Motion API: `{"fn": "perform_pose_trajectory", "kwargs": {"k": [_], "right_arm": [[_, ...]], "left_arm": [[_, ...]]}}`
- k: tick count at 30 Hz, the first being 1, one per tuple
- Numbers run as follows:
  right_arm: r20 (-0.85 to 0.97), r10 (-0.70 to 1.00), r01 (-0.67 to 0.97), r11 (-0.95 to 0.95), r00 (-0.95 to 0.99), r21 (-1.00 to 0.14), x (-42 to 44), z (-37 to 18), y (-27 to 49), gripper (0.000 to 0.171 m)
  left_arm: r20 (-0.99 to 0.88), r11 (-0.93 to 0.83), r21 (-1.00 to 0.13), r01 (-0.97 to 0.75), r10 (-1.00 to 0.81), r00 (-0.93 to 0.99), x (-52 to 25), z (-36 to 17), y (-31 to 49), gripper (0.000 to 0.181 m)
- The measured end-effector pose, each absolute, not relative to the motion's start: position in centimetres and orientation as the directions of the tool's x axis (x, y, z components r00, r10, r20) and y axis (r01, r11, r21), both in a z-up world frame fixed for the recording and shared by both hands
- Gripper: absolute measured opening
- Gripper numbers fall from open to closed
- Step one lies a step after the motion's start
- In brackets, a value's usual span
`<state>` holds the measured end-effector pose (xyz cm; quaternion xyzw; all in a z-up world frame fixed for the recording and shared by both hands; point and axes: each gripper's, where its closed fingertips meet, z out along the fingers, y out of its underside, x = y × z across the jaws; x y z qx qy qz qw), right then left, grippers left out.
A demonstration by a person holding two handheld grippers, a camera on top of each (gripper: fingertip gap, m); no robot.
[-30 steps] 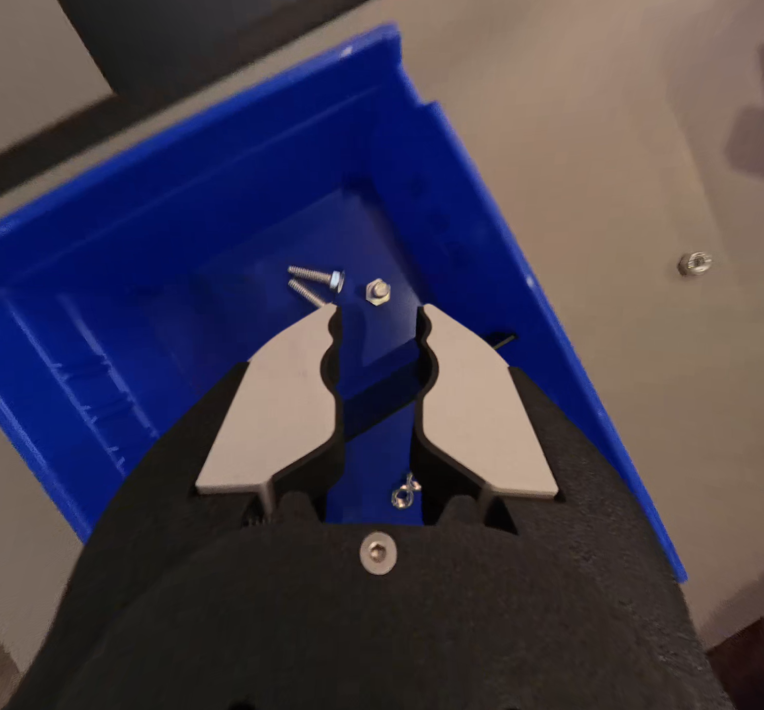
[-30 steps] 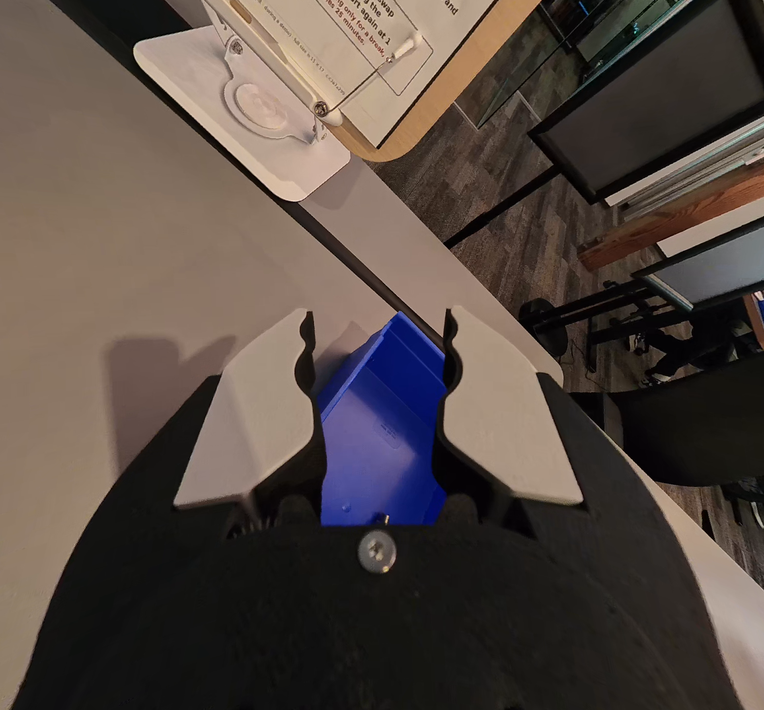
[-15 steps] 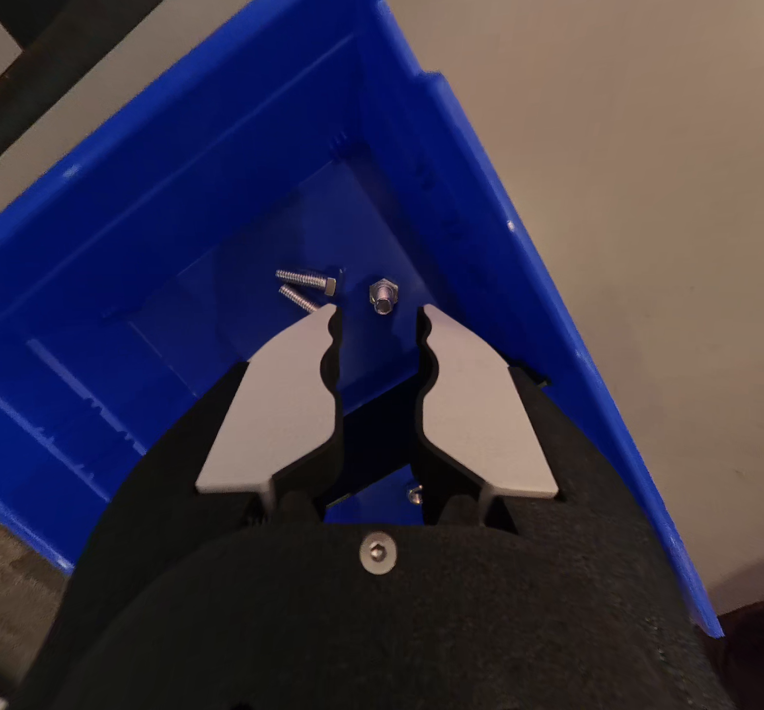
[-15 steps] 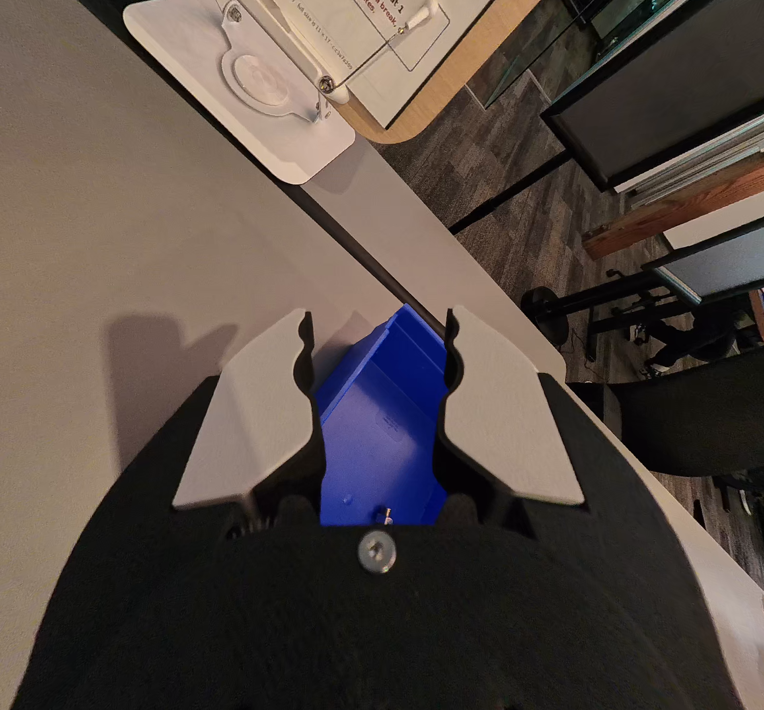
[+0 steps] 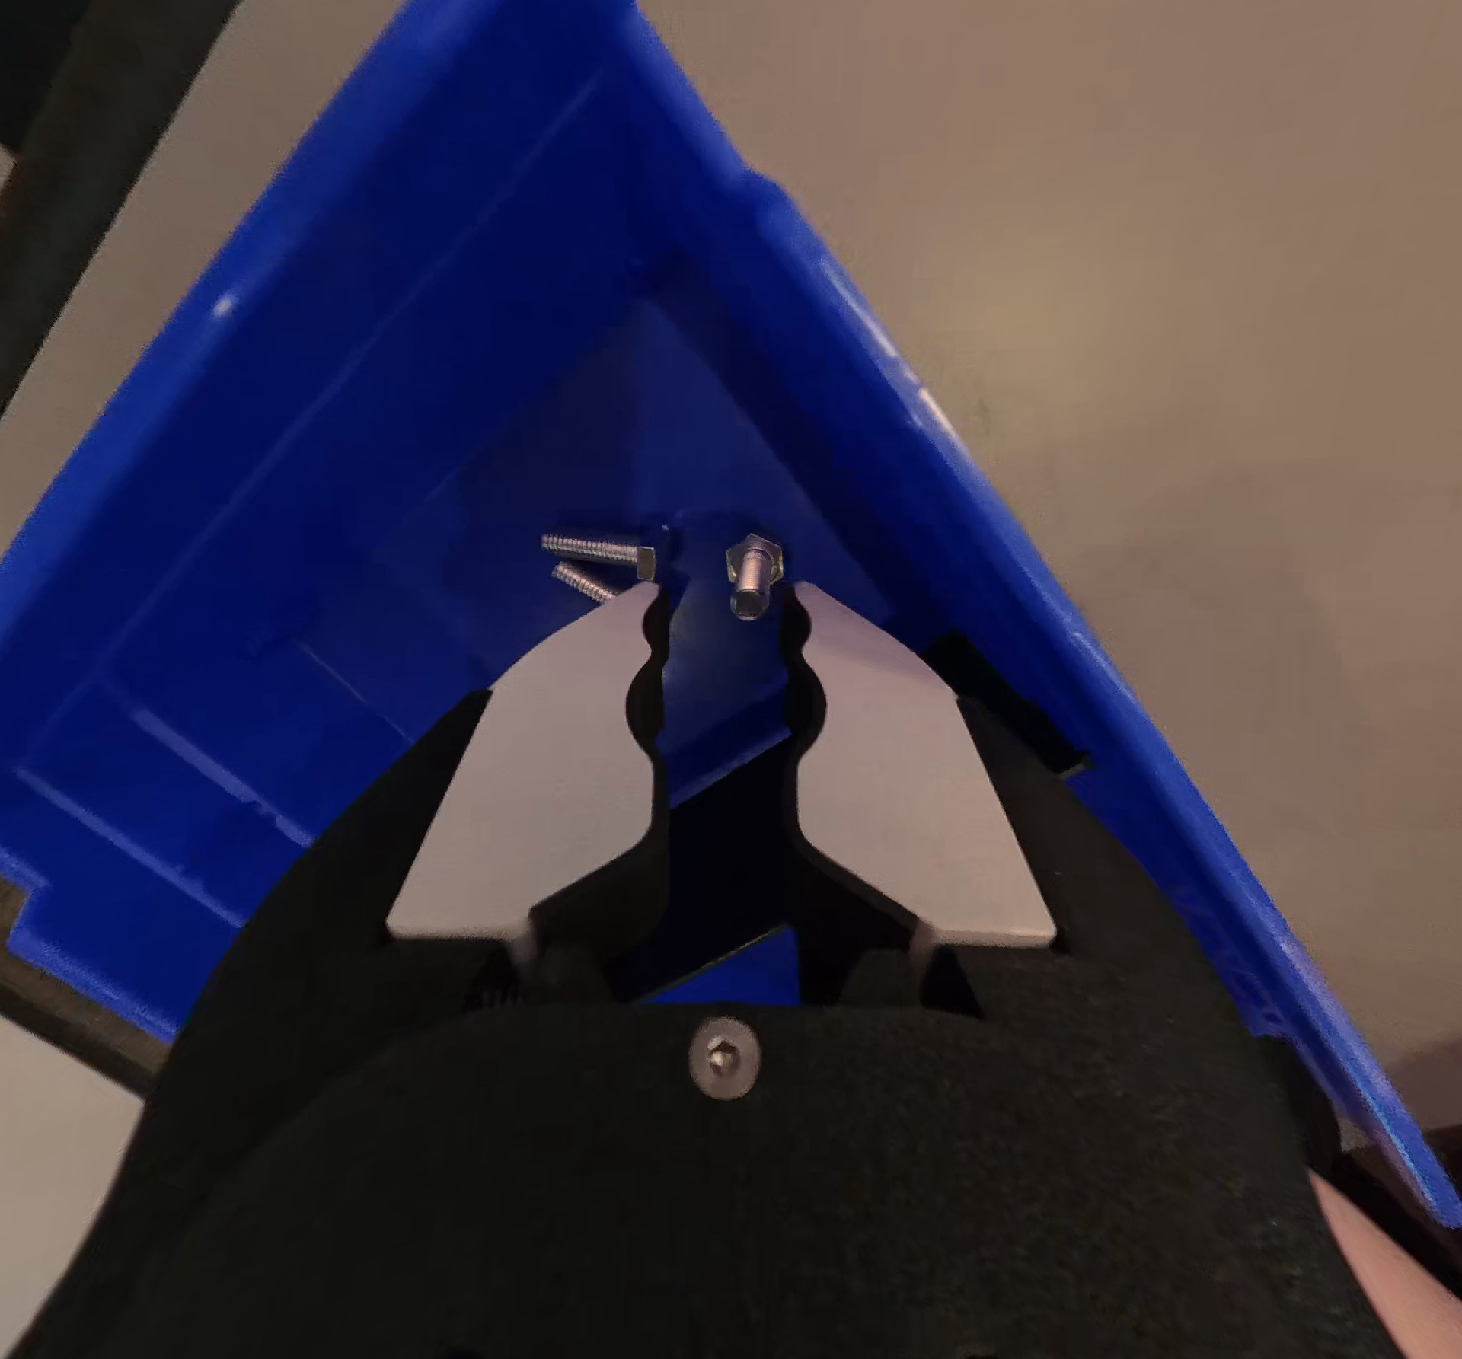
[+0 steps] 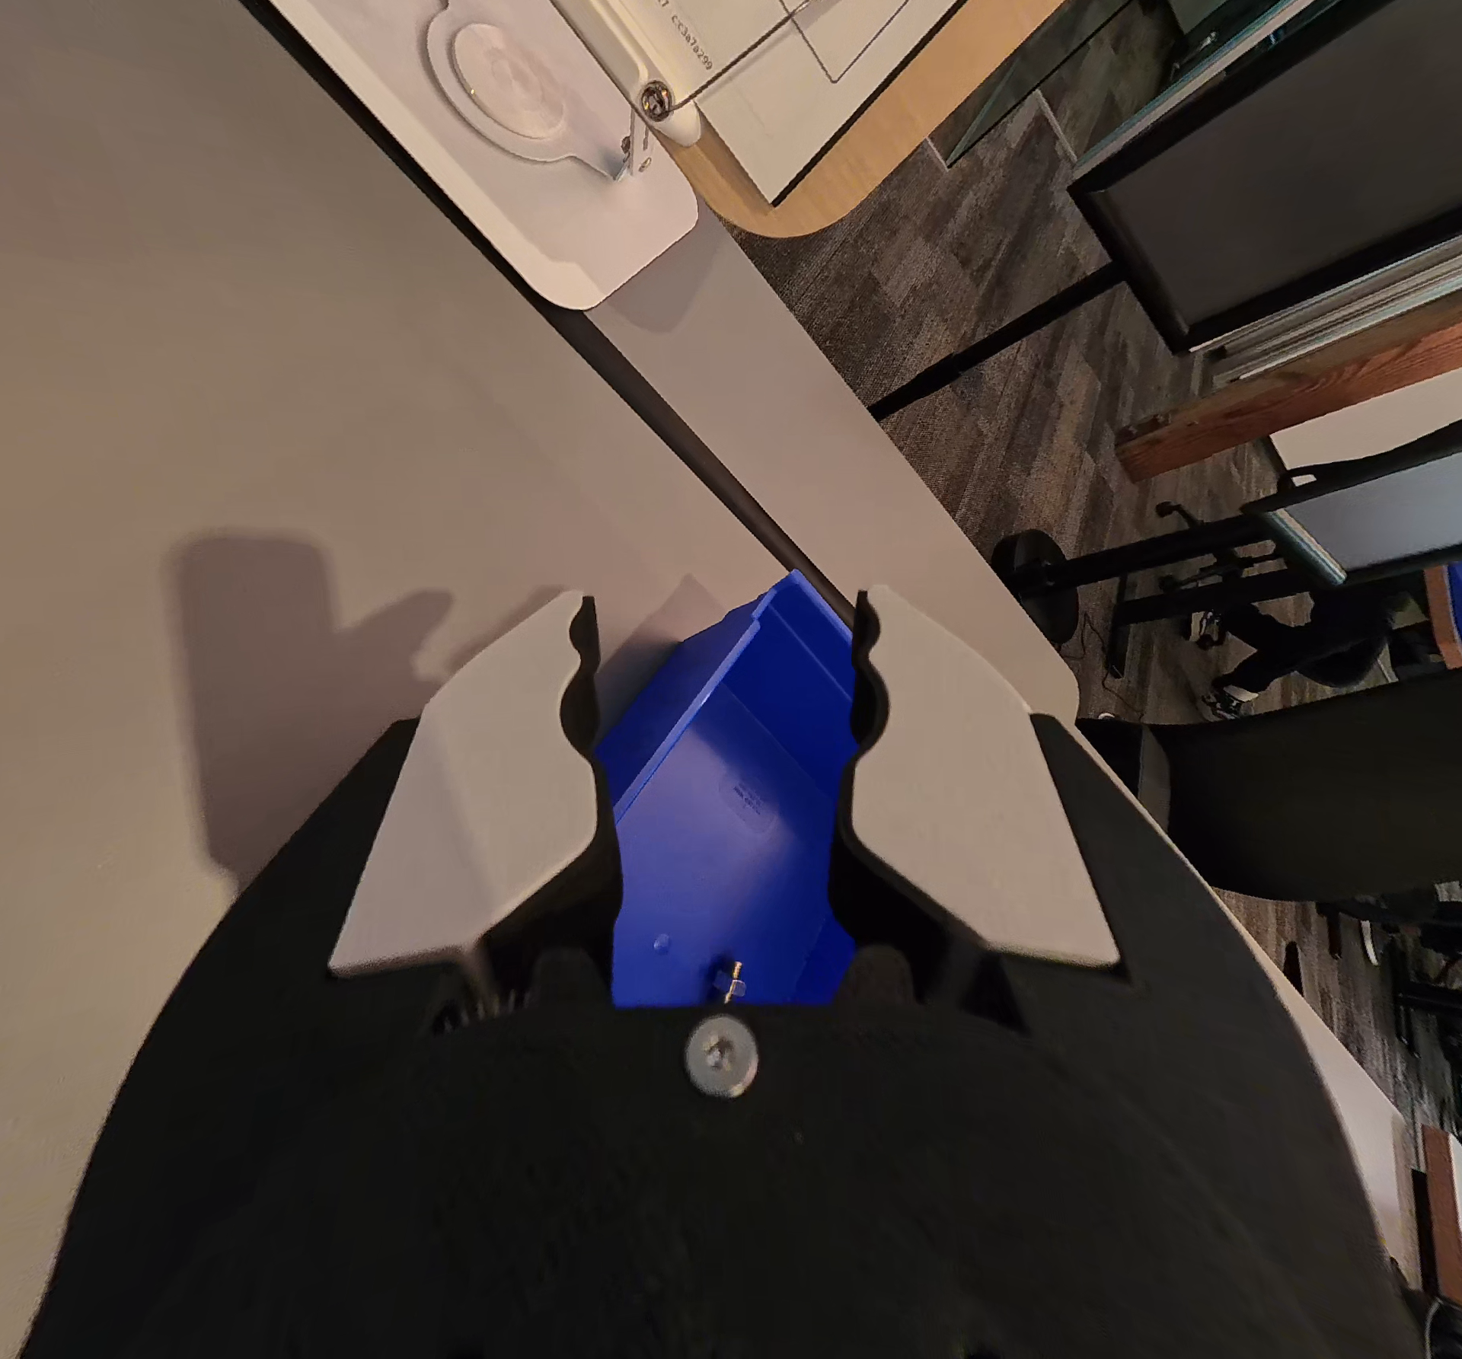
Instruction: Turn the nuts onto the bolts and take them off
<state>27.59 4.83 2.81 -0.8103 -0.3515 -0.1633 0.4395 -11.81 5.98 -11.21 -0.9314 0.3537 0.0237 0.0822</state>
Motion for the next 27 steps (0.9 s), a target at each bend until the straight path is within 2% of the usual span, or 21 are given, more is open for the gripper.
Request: {"fn": "perform_pose_trajectory", "kwargs": {"k": [7, 14, 17, 20, 23, 27], "right_arm": [[0.575, 0.419, 0.711, -0.376, 0.703, -0.594, 27.9, 2.6, 4.9, 0.063], [0.578, 0.42, 0.714, -0.376, 0.699, -0.591, 27.9, 2.6, 4.7, 0.063], [0.575, 0.421, 0.712, -0.381, 0.702, -0.59, 28.1, 2.6, 4.8, 0.063], [0.572, 0.418, 0.708, -0.387, 0.706, -0.591, 28.4, 2.6, 4.8, 0.063], [0.571, 0.418, 0.707, -0.384, 0.707, -0.594, 28.4, 2.7, 4.8, 0.063], [0.571, 0.418, 0.707, -0.39, 0.707, -0.59, 28.6, 2.5, 4.9, 0.063]], "left_arm": [[-0.082, -0.699, -0.155, -0.698, -0.695, 0.714, -12.1, -11.7, 5.8, 0.029], [-0.083, -0.702, -0.106, -0.704, -0.7, 0.71, -12.9, -13.1, 5.5, 0.029], [-0.044, -0.697, -0.122, -0.706, -0.707, 0.706, -12.2, -13.4, 5.4, 0.025], [-0.06, -0.699, -0.093, -0.709, -0.707, 0.705, -12.7, -13.9, 5.4, 0.025], [-0.042, -0.688, -0.144, -0.712, -0.714, 0.699, -11.9, -13.8, 5.9, 0.011], [-0.094, -0.656, -0.14, -0.742, -0.737, 0.669, -12.1, -13.8, 6.2, 0.01]]}}
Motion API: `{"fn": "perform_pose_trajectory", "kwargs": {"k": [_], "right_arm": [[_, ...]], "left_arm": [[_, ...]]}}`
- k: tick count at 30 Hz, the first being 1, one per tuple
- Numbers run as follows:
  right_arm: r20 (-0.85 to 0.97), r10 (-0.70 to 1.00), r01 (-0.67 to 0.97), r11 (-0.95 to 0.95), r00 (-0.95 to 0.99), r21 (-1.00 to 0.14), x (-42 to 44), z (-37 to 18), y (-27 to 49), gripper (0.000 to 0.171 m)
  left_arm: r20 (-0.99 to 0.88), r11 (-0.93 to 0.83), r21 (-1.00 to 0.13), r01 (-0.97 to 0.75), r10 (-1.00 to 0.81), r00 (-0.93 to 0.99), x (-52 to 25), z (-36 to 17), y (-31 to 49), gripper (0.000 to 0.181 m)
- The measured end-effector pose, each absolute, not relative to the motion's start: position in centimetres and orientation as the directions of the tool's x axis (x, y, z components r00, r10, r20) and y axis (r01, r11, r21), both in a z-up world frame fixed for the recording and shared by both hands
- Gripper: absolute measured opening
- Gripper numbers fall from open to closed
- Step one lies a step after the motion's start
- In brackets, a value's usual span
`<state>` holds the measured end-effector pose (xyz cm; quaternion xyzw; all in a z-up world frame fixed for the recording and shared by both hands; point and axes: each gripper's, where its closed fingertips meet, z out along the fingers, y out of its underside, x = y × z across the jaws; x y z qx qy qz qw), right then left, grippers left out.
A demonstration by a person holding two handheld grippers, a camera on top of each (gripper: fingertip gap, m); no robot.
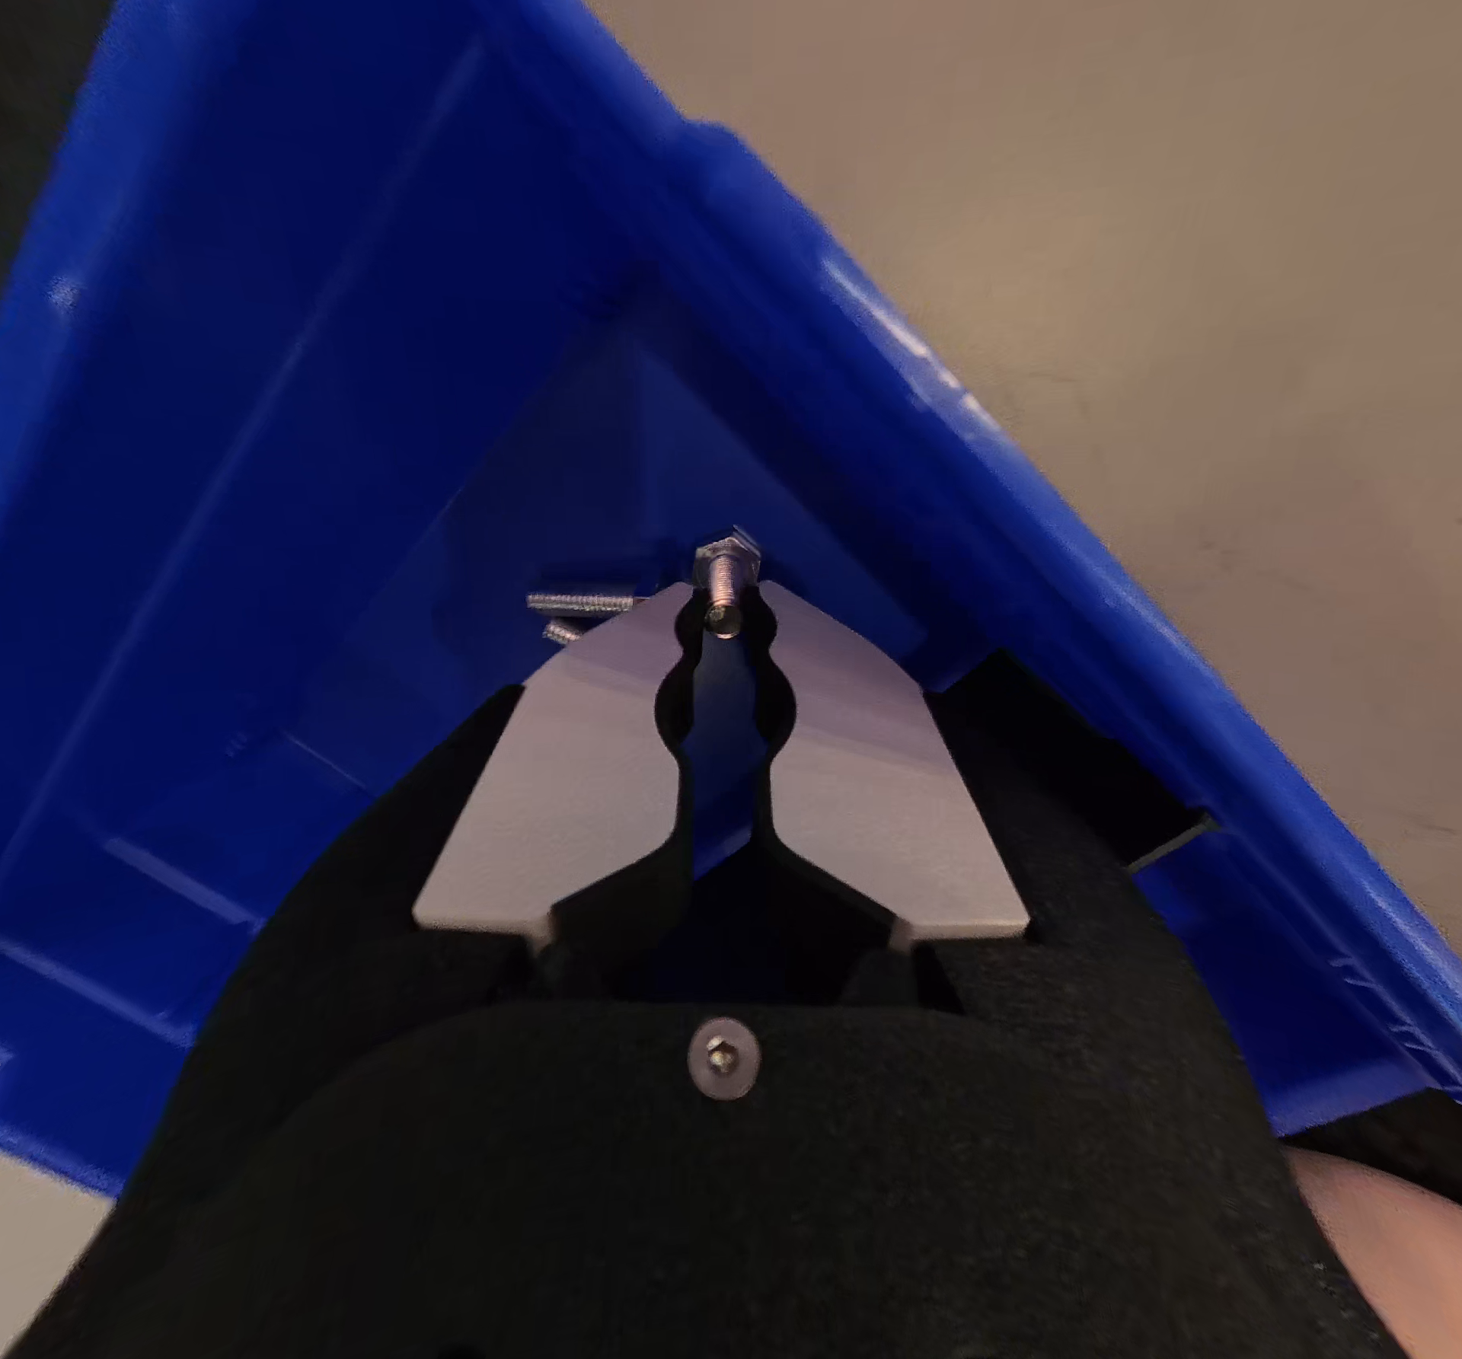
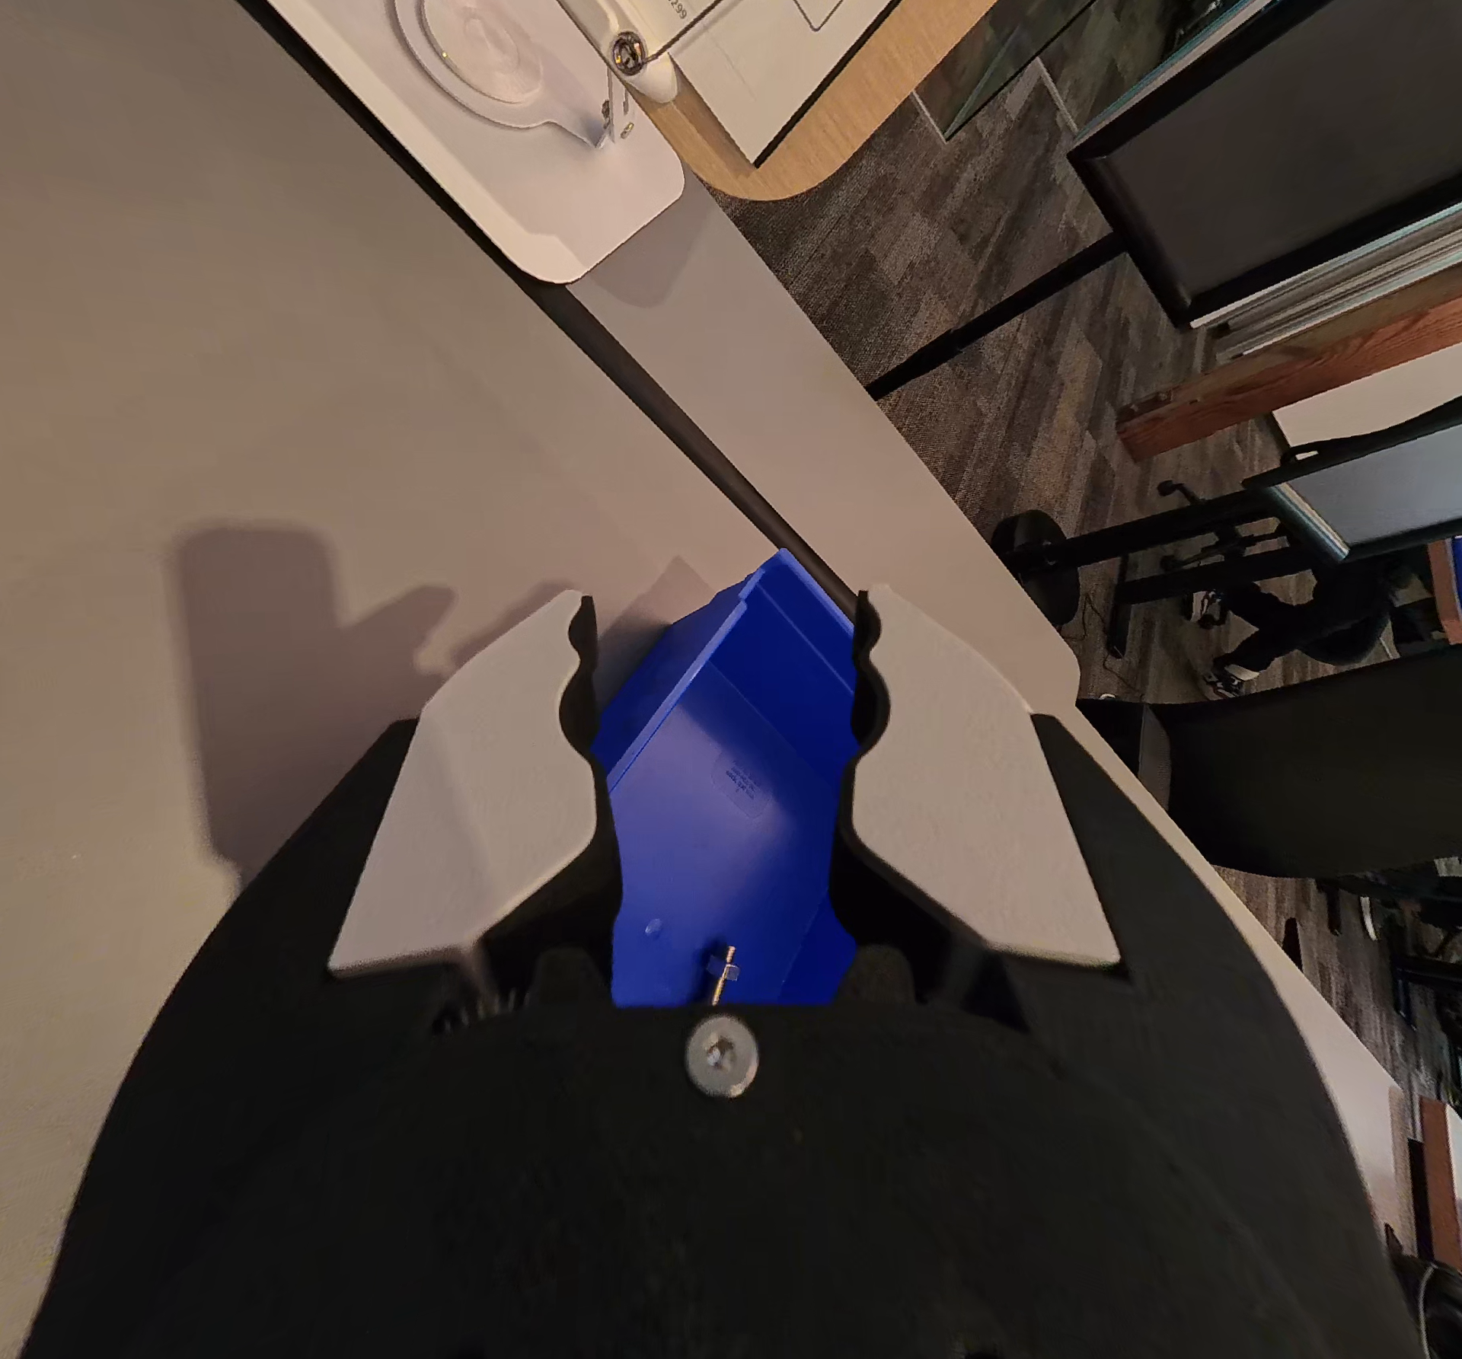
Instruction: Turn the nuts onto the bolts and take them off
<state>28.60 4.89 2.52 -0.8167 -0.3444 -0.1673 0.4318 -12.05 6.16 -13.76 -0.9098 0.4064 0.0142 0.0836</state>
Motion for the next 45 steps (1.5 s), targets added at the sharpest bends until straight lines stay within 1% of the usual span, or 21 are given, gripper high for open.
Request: {"fn": "perform_pose_trajectory", "kwargs": {"k": [3, 6, 10, 15, 17, 20, 24, 35, 45], "right_arm": [[0.569, 0.418, 0.706, -0.39, 0.708, -0.592, 28.6, 2.5, 5.0, 0.063], [0.568, 0.419, 0.705, -0.391, 0.709, -0.591, 28.7, 2.5, 5.0, 0.063], [0.569, 0.418, 0.706, -0.393, 0.708, -0.589, 28.7, 2.4, 5.0, 0.063], [0.572, 0.417, 0.708, -0.4, 0.706, -0.582, 28.8, 2.1, 5.2, 0.063], [0.573, 0.419, 0.71, -0.405, 0.704, -0.576, 28.8, 1.9, 5.2, 0.063], [0.576, 0.423, 0.715, -0.41, 0.699, -0.566, 28.8, 1.6, 5.3, 0.063], [0.573, 0.425, 0.713, -0.412, 0.701, -0.567, 28.7, 1.7, 5.2, 0.063], [0.564, 0.424, 0.706, -0.425, 0.708, -0.566, 28.8, 1.8, 4.8, 0.063], [0.56, 0.437, 0.71, -0.44, 0.704, -0.549, 28.7, 1.0, 5.0, 0.063]], "left_arm": [[-0.203, -0.651, -0.108, -0.752, -0.726, 0.658, -12.7, -12.8, 6.5, 0.01], [-0.332, -0.628, -0.079, -0.774, -0.716, 0.614, -12.4, -10.7, 6.1, 0.01], [-0.438, -0.578, -0.102, -0.809, -0.704, 0.558, -10.3, -7.6, 5.1, 0.01], [-0.625, -0.564, -0.009, -0.826, -0.642, 0.445, -9.6, -4.5, 3.5, 0.009], [-0.661, -0.552, 0.017, -0.834, -0.632, 0.405, -9.0, -3.9, 2.9, 0.009], [-0.693, -0.544, 0.055, -0.837, -0.624, 0.361, -8.5, -3.6, 2.4, 0.01], [-0.713, -0.546, 0.069, -0.835, -0.612, 0.342, -8.1, -3.2, 1.9, 0.01], [-0.721, -0.547, 0.09, -0.833, -0.613, 0.324, -8.1, -3.0, 1.4, 0.009], [-0.716, -0.536, 0.075, -0.841, -0.616, 0.329, -7.7, -2.9, 1.3, 0.009]]}}
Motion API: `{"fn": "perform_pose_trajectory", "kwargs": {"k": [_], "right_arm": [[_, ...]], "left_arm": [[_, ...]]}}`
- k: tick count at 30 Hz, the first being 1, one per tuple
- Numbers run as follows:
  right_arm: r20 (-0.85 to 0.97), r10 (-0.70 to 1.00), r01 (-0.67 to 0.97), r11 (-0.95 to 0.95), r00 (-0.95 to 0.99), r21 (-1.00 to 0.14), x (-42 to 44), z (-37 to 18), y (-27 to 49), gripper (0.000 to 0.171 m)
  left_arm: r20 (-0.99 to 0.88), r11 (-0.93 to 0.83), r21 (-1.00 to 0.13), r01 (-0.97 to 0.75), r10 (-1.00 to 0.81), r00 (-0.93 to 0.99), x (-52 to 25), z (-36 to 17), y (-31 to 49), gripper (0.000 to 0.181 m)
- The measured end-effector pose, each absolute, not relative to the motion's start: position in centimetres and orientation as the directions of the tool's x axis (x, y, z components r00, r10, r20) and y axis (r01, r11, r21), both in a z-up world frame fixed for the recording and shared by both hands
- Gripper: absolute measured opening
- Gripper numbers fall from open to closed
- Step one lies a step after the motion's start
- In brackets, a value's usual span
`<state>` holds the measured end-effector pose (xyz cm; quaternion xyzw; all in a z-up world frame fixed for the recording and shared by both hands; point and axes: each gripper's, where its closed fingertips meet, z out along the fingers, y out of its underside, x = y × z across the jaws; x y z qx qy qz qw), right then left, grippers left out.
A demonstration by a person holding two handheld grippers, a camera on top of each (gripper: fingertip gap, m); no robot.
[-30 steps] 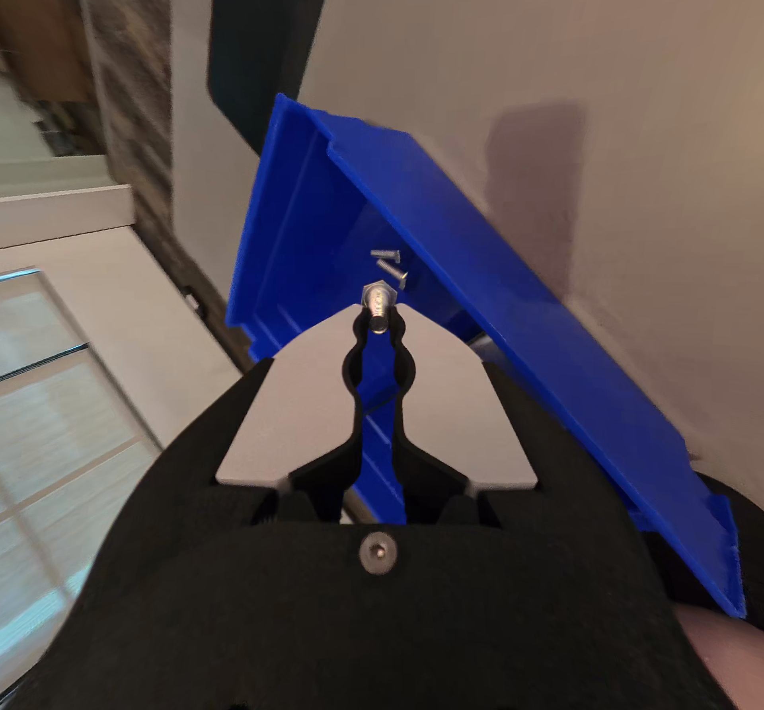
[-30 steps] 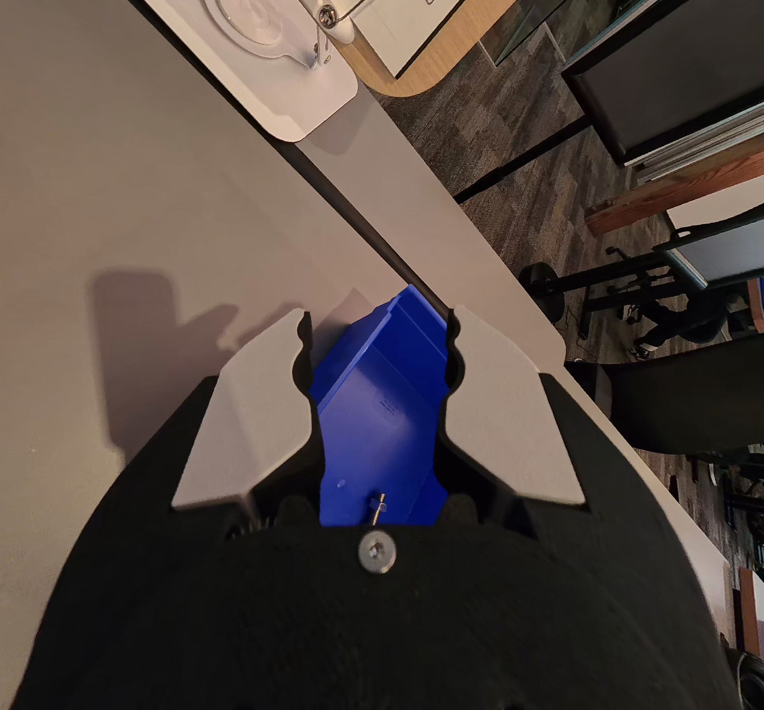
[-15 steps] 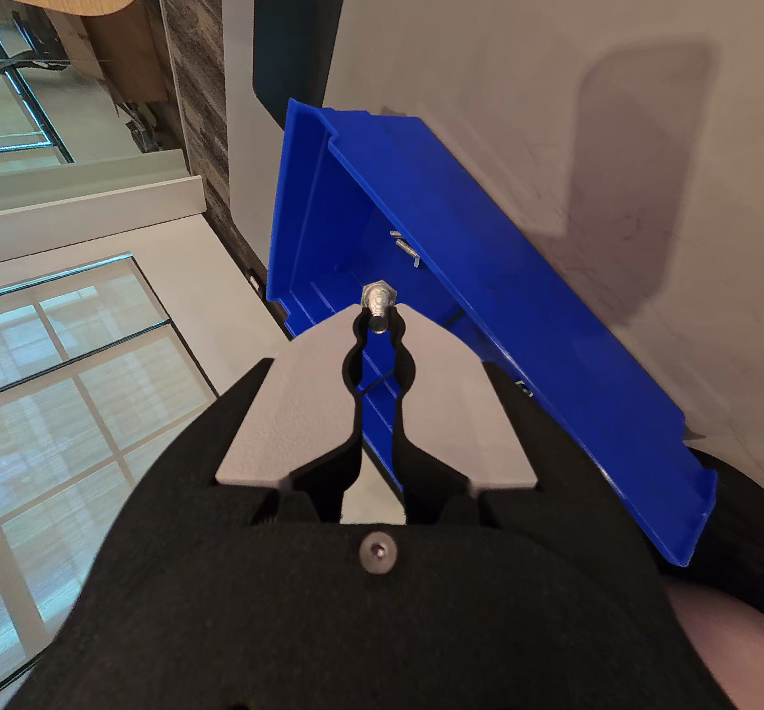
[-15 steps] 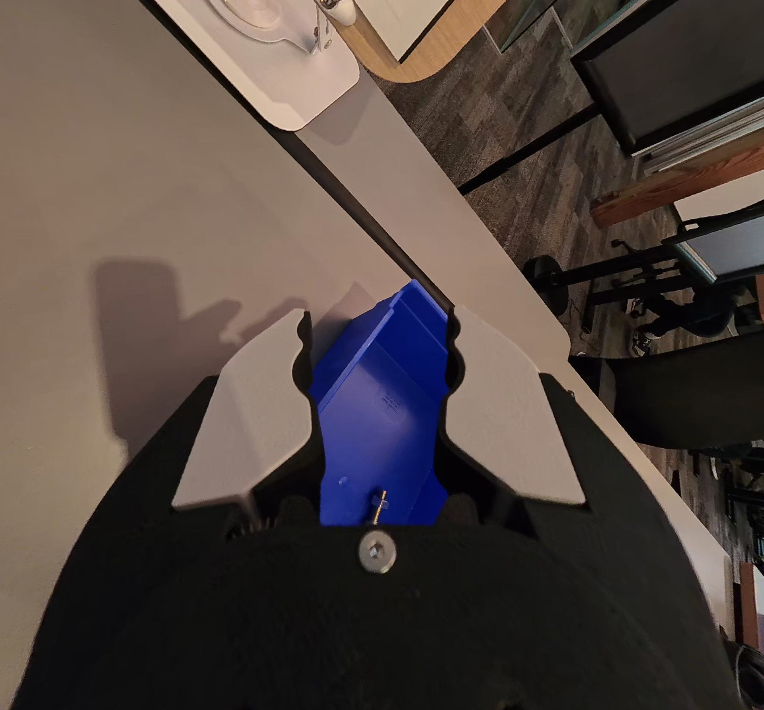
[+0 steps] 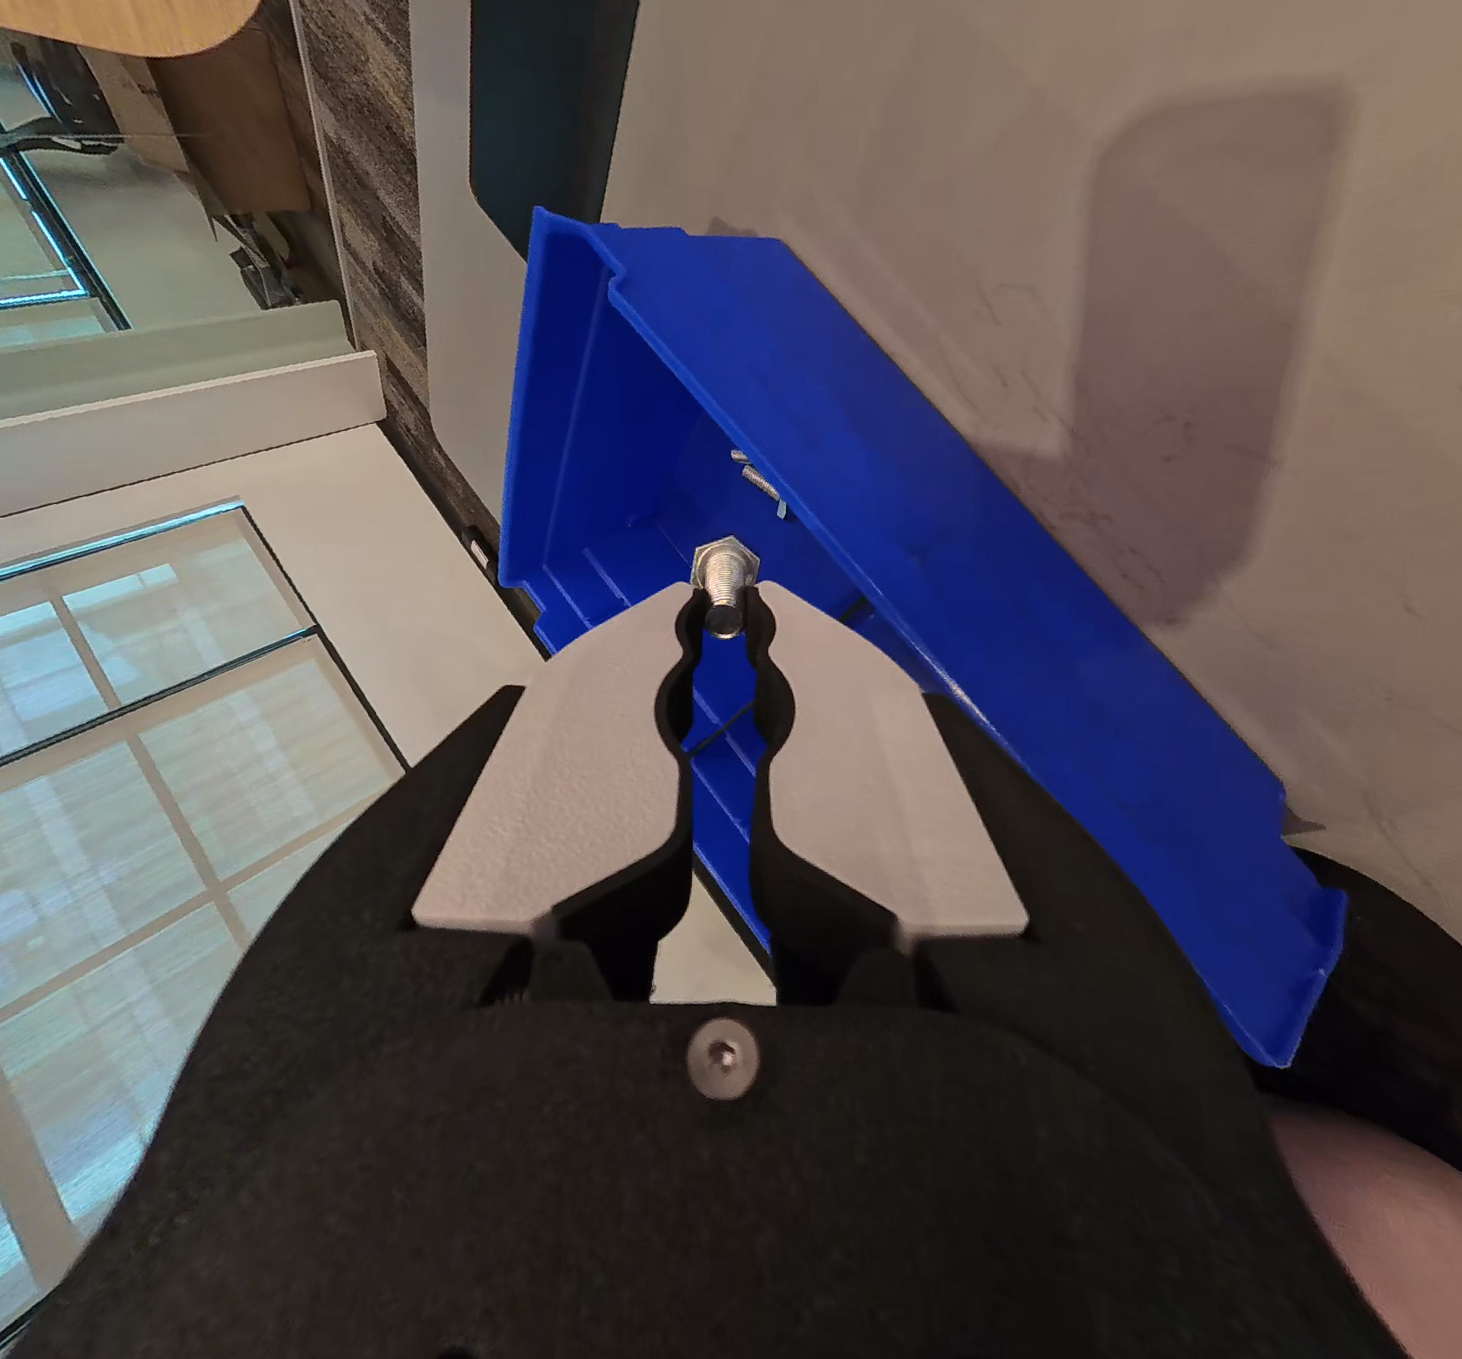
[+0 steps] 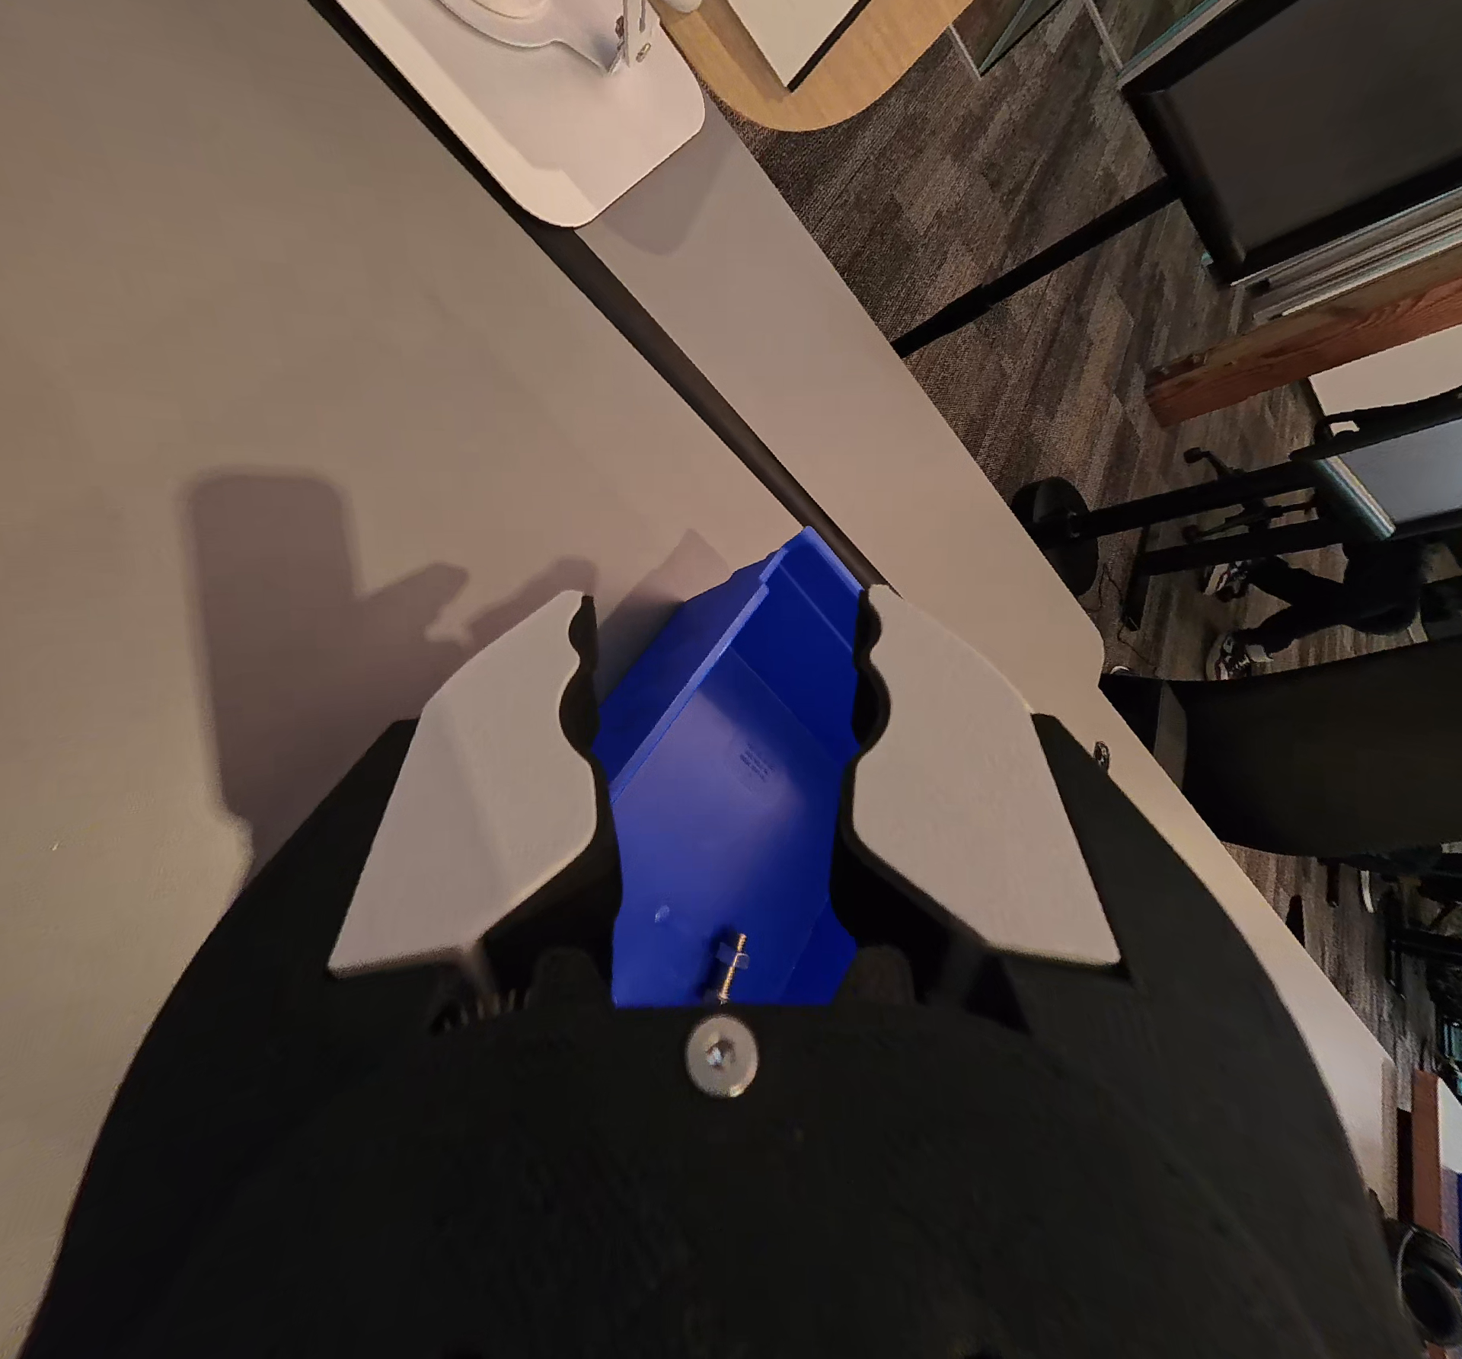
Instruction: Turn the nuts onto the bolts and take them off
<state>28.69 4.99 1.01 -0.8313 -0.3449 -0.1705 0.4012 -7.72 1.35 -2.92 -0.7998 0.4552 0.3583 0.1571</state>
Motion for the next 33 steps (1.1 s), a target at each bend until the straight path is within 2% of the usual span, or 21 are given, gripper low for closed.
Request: {"fn": "perform_pose_trajectory", "kwargs": {"k": [7, 9, 11, 14, 17, 19, 22, 25, 33], "right_arm": [[0.553, 0.456, 0.717, -0.444, 0.697, -0.538, 28.3, 0.1, 5.7, 0.063], [0.509, 0.489, 0.703, -0.431, 0.708, -0.565, 27.4, -0.3, 5.7, 0.063], [0.434, 0.547, 0.679, -0.4, 0.716, -0.616, 26.2, -0.2, 5.1, 0.061], [0.292, 0.691, 0.632, -0.303, 0.661, -0.713, 22.9, 0.8, 3.3, 0.059], [0.093, 0.897, 0.538, -0.174, 0.433, -0.825, 17.8, 2.5, -1.2, 0.05], [-0.001, 0.966, 0.45, -0.121, 0.259, -0.885, 14.7, 3.9, -4.3, 0.047], [-0.052, 0.994, 0.389, -0.088, 0.101, -0.917, 11.4, 4.4, -7.0, 0.046], [-0.036, 0.996, 0.412, -0.066, 0.082, -0.909, 9.5, 3.0, -7.2, 0.044], [-0.215, 0.975, 0.41, -0.174, -0.055, -0.895, 7.2, 1.2, -9.2, 0.023]], "left_arm": [[-0.697, -0.504, 0.046, -0.863, -0.634, 0.334, -7.1, -3.0, 1.3, 0.01], [-0.61, -0.426, -0.063, -0.903, -0.699, 0.373, -5.3, -3.4, 1.1, 0.01], [-0.478, -0.354, -0.224, -0.908, -0.772, 0.418, -3.2, -3.0, 0.3, 0.01], [-0.257, -0.248, -0.439, -0.864, -0.887, 0.385, -0.1, -1.4, -2.3, 0.01], [-0.106, -0.17, -0.592, -0.788, -0.953, 0.285, 2.1, 0.5, -4.6, 0.009], [-0.009, -0.154, -0.656, -0.739, -0.977, 0.211, 3.2, 1.4, -6.1, 0.009], [0.059, -0.144, -0.689, -0.711, -0.988, 0.143, 4.4, 1.7, -7.3, 0.009], [0.096, -0.131, -0.685, -0.717, -0.991, 0.09, 5.4, 1.3, -8.2, 0.009], [0.09, -0.079, -0.649, -0.757, -0.996, 0.027, 6.7, 0.2, -9.6, 0.009]]}}
